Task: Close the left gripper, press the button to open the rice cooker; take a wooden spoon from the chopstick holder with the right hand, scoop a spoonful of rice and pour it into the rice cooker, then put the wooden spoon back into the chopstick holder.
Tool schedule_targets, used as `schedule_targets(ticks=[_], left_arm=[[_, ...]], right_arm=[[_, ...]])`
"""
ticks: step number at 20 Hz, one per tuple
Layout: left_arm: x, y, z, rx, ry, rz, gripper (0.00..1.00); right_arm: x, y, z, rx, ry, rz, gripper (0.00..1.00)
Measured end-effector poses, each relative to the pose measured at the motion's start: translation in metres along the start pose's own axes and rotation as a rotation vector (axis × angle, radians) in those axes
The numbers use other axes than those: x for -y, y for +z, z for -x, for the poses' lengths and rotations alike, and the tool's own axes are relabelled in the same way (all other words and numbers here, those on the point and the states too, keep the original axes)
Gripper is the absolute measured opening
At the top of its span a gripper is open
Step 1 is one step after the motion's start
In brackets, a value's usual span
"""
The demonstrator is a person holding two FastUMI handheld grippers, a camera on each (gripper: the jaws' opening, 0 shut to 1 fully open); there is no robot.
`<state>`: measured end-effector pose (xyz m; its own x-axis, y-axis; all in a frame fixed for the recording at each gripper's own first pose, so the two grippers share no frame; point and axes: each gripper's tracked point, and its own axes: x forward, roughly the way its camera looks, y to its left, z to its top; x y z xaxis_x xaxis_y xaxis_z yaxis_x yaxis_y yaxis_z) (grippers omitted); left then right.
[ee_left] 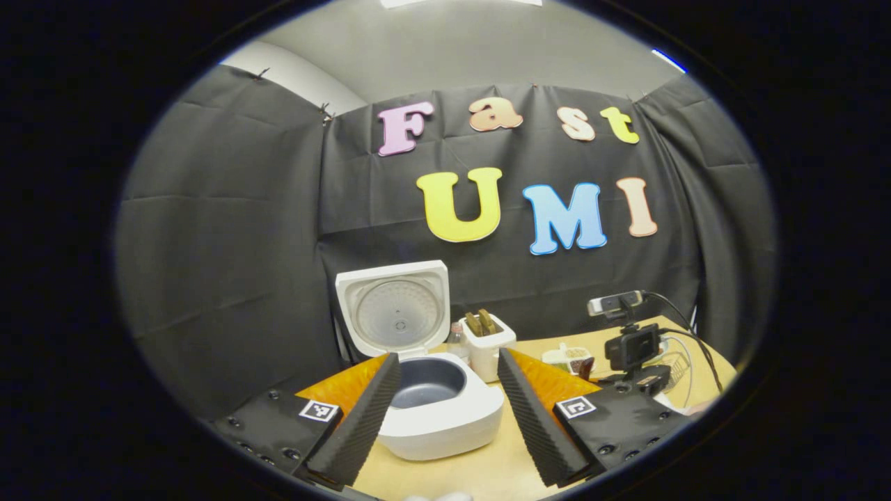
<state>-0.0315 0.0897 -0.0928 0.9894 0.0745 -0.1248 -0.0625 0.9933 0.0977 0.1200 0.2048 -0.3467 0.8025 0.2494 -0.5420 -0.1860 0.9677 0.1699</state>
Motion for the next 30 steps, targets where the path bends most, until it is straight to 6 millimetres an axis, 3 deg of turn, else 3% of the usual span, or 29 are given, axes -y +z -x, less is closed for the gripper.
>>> schedule_targets(ticks=[6, 7, 9, 16, 21, 25, 30], left_arm=[[0.010, 0.007, -0.002, 0.011, -0.021, 0.001, 0.99], [0.011, 0.007, -0.004, 0.007, -0.024, 0.000, 0.96], [0.011, 0.007, -0.004, 0.003, -0.028, -0.014, 0.99], [0.022, 0.014, -0.013, -0.006, -0.055, -0.054, 0.99], [0.030, 0.021, -0.017, 0.006, -0.073, -0.075, 0.99], [0.036, 0.023, -0.017, 0.012, -0.079, -0.093, 0.99], [0.043, 0.023, -0.016, 0.017, -0.097, -0.108, 0.99]], right_arm=[[0.022, 0.008, 0.003, 0.017, 0.113, -0.425, 0.16], [0.028, 0.008, 0.005, 0.020, 0.128, -0.497, 0.16], [0.036, 0.016, 0.007, 0.045, 0.161, -0.618, 0.16], [0.065, 0.041, 0.022, 0.123, 0.267, -0.898, 0.16], [0.093, 0.037, 0.025, 0.143, 0.280, -1.014, 0.15], [0.097, 0.032, 0.025, 0.136, 0.268, -1.039, 0.15], [0.092, 0.044, 0.031, 0.154, 0.293, -1.052, 0.15]])
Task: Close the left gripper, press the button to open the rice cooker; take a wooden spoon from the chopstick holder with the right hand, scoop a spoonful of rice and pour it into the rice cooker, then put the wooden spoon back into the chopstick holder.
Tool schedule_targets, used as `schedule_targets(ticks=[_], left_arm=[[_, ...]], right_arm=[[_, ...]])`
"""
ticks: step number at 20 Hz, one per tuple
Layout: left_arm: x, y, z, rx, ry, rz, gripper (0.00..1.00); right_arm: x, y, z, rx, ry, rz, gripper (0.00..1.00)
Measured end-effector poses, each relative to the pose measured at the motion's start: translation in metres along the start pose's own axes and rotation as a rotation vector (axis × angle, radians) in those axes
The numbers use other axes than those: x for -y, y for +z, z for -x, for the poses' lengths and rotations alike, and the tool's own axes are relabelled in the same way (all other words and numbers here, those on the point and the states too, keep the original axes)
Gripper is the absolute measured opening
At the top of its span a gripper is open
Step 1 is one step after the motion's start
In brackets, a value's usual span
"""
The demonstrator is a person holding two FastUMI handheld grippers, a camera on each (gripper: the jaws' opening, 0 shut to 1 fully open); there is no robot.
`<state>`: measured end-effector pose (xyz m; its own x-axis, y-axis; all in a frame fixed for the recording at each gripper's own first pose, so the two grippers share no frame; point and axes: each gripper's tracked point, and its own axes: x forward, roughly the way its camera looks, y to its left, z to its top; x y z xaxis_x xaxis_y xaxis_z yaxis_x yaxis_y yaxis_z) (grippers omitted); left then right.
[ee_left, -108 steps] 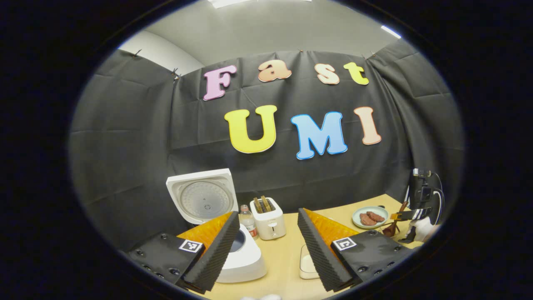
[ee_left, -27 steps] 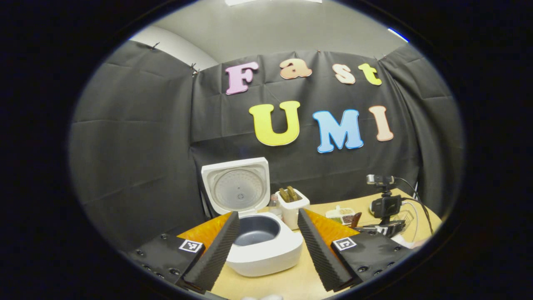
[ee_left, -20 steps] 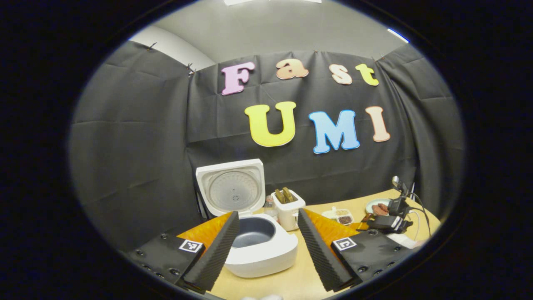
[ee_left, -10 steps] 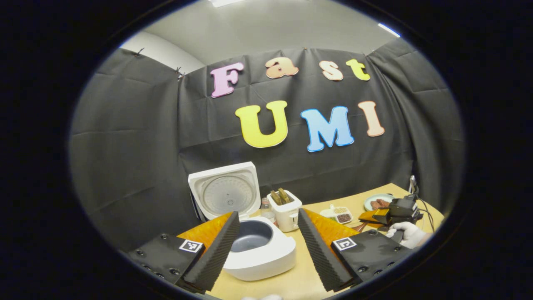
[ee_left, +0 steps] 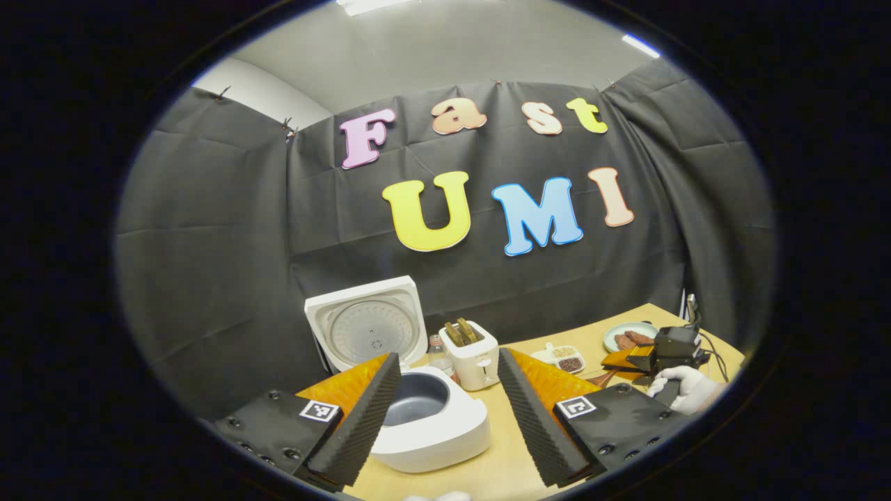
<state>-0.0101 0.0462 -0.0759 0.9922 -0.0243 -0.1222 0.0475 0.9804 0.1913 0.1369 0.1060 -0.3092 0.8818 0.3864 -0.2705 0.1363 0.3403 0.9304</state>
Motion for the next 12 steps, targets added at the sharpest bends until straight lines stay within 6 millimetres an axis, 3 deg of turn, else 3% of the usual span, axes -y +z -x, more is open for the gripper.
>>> schedule_targets(ticks=[5, 10, 12], left_arm=[[-0.001, 0.002, 0.003, 0.023, -0.020, 0.002, 0.96], [-0.001, -0.006, 0.009, 0.033, -0.042, -0.009, 0.99], [-0.005, -0.008, 0.013, 0.041, -0.040, 0.004, 0.99]], right_arm=[[-0.028, 0.009, 0.012, 0.017, 0.034, -0.042, 0.15], [-0.077, 0.001, 0.020, 0.015, 0.072, -0.046, 0.15], [-0.101, -0.013, 0.015, -0.010, 0.082, -0.047, 0.15]])
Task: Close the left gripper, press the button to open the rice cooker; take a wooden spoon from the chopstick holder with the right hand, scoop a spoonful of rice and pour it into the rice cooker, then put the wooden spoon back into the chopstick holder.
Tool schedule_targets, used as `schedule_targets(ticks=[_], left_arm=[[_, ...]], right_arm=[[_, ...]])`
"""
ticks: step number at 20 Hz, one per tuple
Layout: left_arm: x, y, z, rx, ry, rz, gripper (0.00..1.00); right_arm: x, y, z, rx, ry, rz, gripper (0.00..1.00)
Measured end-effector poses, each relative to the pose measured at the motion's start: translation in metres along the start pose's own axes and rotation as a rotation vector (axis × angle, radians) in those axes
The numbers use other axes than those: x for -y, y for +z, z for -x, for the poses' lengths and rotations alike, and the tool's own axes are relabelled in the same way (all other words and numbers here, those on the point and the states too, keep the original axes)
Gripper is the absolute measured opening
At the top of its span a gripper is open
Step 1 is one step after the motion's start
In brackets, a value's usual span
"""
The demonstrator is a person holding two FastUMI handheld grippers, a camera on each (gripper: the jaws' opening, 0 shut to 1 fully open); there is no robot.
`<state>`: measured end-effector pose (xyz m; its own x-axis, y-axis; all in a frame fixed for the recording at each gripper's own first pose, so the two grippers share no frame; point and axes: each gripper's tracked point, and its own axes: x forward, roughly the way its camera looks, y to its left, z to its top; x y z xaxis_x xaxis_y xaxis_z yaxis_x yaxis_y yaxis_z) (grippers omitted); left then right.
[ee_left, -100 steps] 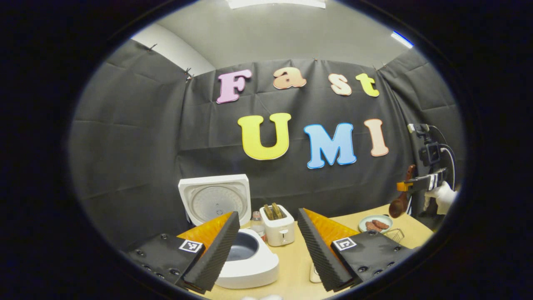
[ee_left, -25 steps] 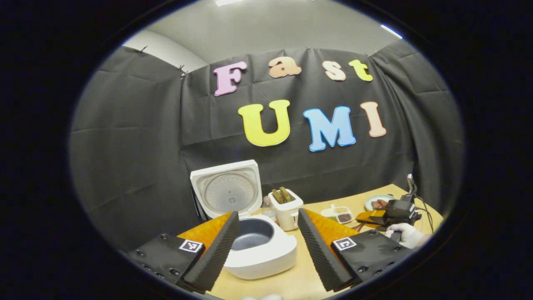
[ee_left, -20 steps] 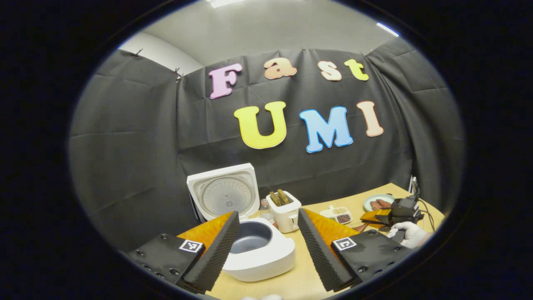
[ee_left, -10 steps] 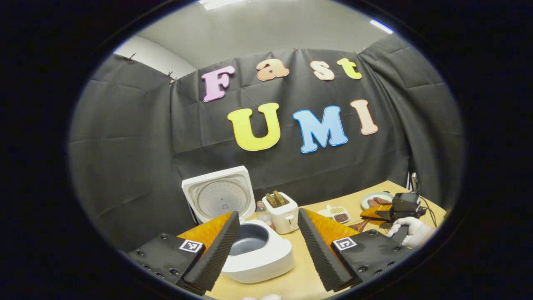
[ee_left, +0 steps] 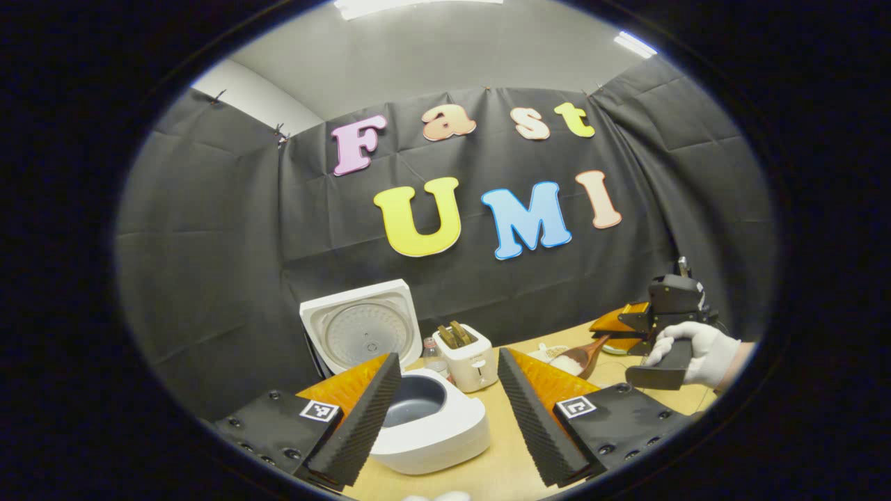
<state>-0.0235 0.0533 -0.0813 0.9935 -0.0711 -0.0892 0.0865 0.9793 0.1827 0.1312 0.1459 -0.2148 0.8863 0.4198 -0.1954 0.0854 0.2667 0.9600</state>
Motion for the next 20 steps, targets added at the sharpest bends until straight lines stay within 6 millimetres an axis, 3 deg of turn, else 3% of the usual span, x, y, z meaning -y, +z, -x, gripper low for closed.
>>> schedule_targets(ticks=[5, 9, 13, 16, 20], left_arm=[[-0.002, -0.015, 0.005, -0.012, -0.004, 0.066, 0.99], [-0.021, -0.025, 0.006, -0.015, 0.036, 0.093, 0.95], [-0.040, -0.039, 0.007, -0.027, 0.092, 0.160, 0.99], [-0.052, -0.057, 0.006, -0.058, 0.133, 0.161, 0.98], [-0.064, -0.071, 0.005, -0.088, 0.171, 0.159, 0.97]], right_arm=[[-0.056, -0.056, -0.022, -0.087, 0.027, 0.051, 0.15], [-0.080, -0.116, -0.056, -0.181, 0.034, 0.082, 0.15], [-0.091, -0.173, -0.095, -0.276, 0.042, 0.118, 0.15], [-0.087, -0.217, -0.120, -0.349, 0.027, 0.138, 0.15], [-0.083, -0.263, -0.138, -0.431, 0.014, 0.146, 0.15]])
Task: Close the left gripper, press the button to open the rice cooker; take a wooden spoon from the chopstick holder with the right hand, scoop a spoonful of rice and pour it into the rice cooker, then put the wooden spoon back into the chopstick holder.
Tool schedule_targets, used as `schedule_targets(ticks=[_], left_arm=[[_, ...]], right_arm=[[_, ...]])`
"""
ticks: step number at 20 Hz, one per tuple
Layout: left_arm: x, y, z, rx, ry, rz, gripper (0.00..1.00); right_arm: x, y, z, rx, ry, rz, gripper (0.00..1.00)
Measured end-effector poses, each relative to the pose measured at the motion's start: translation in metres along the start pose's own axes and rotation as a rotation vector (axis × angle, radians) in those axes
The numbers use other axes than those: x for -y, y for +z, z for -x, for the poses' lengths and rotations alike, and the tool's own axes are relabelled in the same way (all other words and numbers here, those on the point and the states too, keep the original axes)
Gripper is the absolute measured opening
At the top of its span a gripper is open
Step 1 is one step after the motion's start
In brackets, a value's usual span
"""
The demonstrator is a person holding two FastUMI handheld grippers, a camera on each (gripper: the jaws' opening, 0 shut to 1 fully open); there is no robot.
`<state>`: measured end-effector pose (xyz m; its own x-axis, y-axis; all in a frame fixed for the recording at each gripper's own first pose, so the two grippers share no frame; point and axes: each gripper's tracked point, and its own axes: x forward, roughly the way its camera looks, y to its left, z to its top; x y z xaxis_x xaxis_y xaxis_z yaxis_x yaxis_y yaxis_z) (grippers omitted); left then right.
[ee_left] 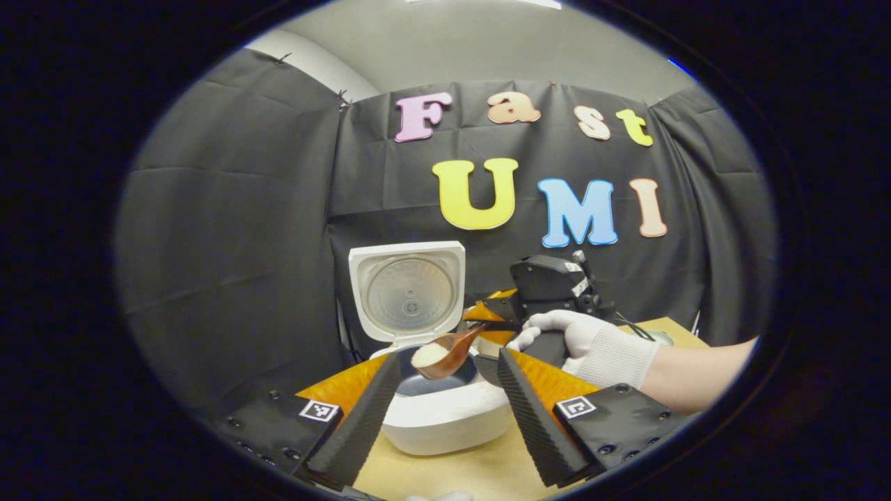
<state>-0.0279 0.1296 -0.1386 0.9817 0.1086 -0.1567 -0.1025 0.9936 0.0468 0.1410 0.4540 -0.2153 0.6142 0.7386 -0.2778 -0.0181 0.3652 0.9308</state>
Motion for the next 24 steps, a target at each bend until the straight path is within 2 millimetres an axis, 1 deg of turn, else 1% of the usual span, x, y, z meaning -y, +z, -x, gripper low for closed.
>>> schedule_targets(ticks=[1, 4, 5, 9, 12, 18, 20, 21, 22, 23, 24], left_arm=[[-0.003, -0.001, -0.001, -0.002, 0.008, -0.001, 0.98], [-0.010, -0.007, 0.000, -0.004, 0.031, 0.010, 0.99], [-0.014, -0.009, 0.000, -0.005, 0.041, 0.009, 0.99], [-0.017, -0.013, 0.004, -0.011, 0.055, 0.014, 0.99], [-0.020, -0.011, 0.008, -0.001, 0.068, 0.015, 0.99], [-0.025, -0.012, 0.014, 0.000, 0.083, 0.014, 0.99], [-0.026, -0.013, 0.016, -0.004, 0.086, 0.010, 0.99], [-0.026, -0.013, 0.015, -0.005, 0.087, 0.010, 0.99], [-0.027, -0.013, 0.015, -0.004, 0.090, 0.007, 0.98], [-0.027, -0.013, 0.015, -0.004, 0.090, 0.006, 0.99], [-0.027, -0.014, 0.016, -0.003, 0.091, 0.007, 0.99]], right_arm=[[0.001, -0.002, -0.006, -0.003, -0.011, 0.015, 0.15], [0.006, -0.005, -0.018, 0.004, -0.042, 0.136, 0.15], [0.009, -0.004, -0.026, -0.003, -0.052, 0.165, 0.15], [0.011, -0.006, -0.033, 0.020, -0.098, 0.355, 0.15], [0.011, -0.004, -0.033, 0.054, -0.139, 0.544, 0.15], [-0.003, 0.004, -0.031, 0.145, -0.193, 0.926, 0.15], [-0.006, 0.002, -0.032, 0.151, -0.199, 1.050, 0.15], [-0.007, -0.001, -0.033, 0.145, -0.199, 1.096, 0.15], [-0.007, -0.003, -0.034, 0.150, -0.208, 1.176, 0.15], [-0.011, -0.005, -0.034, 0.155, -0.198, 1.249, 0.15], [-0.010, -0.010, -0.034, 0.152, -0.202, 1.315, 0.15]])
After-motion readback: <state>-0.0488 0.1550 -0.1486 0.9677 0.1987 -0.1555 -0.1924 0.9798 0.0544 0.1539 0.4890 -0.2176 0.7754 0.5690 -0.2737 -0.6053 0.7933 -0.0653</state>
